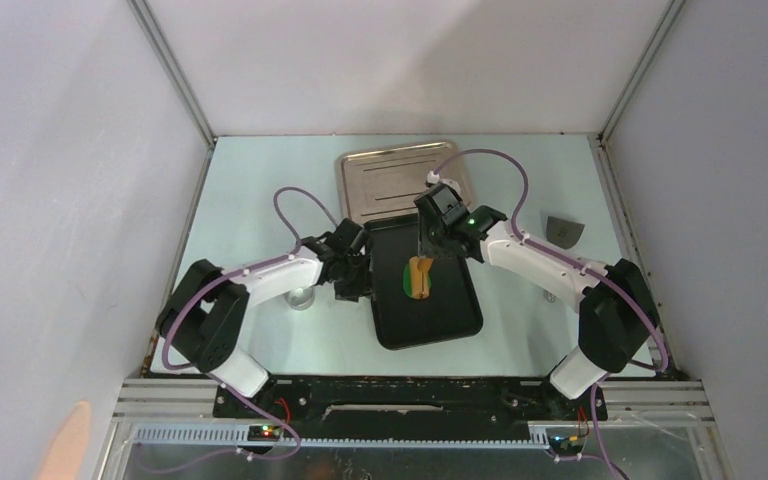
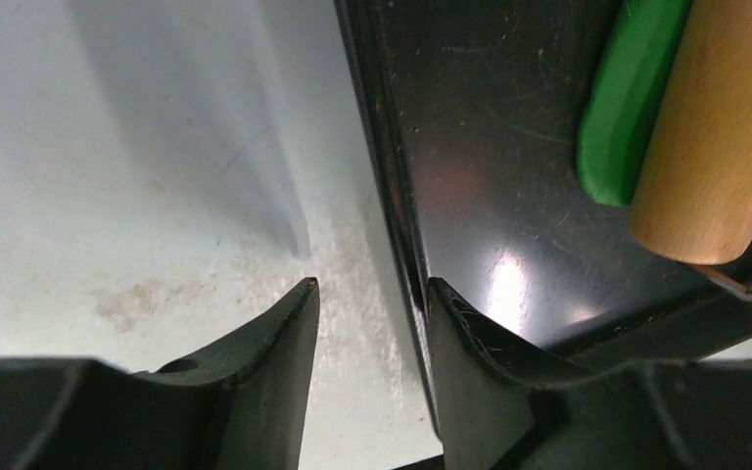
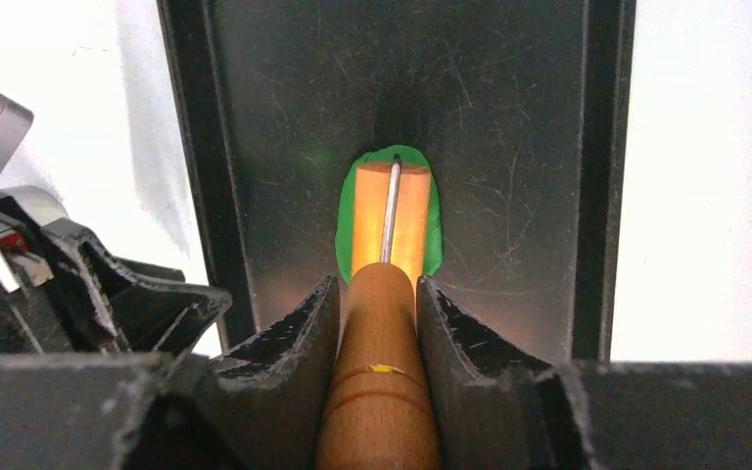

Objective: Roll out the dumpling wrappers from the dough
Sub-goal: Flatten out the dough on the work surface.

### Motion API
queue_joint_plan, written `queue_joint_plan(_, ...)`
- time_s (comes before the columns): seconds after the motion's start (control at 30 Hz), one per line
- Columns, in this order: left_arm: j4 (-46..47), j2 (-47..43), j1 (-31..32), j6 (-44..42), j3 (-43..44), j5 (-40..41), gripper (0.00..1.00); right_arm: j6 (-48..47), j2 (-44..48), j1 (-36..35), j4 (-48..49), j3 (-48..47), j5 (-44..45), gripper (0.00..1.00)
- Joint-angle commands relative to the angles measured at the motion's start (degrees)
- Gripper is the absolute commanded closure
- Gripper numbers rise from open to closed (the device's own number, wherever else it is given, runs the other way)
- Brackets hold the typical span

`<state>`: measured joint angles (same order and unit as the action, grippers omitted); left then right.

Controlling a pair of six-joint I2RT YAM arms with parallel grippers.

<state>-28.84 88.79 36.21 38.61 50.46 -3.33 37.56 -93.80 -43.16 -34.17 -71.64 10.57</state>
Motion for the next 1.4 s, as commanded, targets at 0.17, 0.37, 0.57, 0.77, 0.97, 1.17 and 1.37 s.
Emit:
queue_joint_plan(0.17,6.92,4.31,0.18,2.29,1.66,2.07,0.59,2.52,-5.73,-1.23,-6.87,5.20,-5.82,1.00)
queue_joint_plan(0.37,6.15,7.68,0.16,2.00,3.20,2.68,0.98,2.21,-5.61,-1.05,-5.74,6.38,-5.93,1.00)
queue_joint_plan(0.57,6.10,9.48,0.17,-0.28,3.28,1.34,1.00,2.61,-5.85,-1.31,-3.36,7.58,-6.95,1.00)
queue_joint_plan(0.77,7.31,10.08,0.16,-0.73,2.74,-1.09,1.00,5.61,-7.98,-1.56,0.13,7.56,-7.96,1.00)
queue_joint_plan(0.97,7.31,10.21,0.17,-1.30,2.51,-1.74,1.00,7.68,-9.88,-1.97,2.57,7.70,-7.99,1.00)
queue_joint_plan(1.17,8.24,10.26,0.18,-1.17,1.72,-2.74,1.00,9.44,-8.15,-2.34,5.83,10.05,-9.23,1.00)
queue_joint_plan(1.37,8.81,10.52,0.13,-1.08,1.40,-3.60,1.00,10.96,-7.42,-2.74,7.82,11.68,-9.66,1.00)
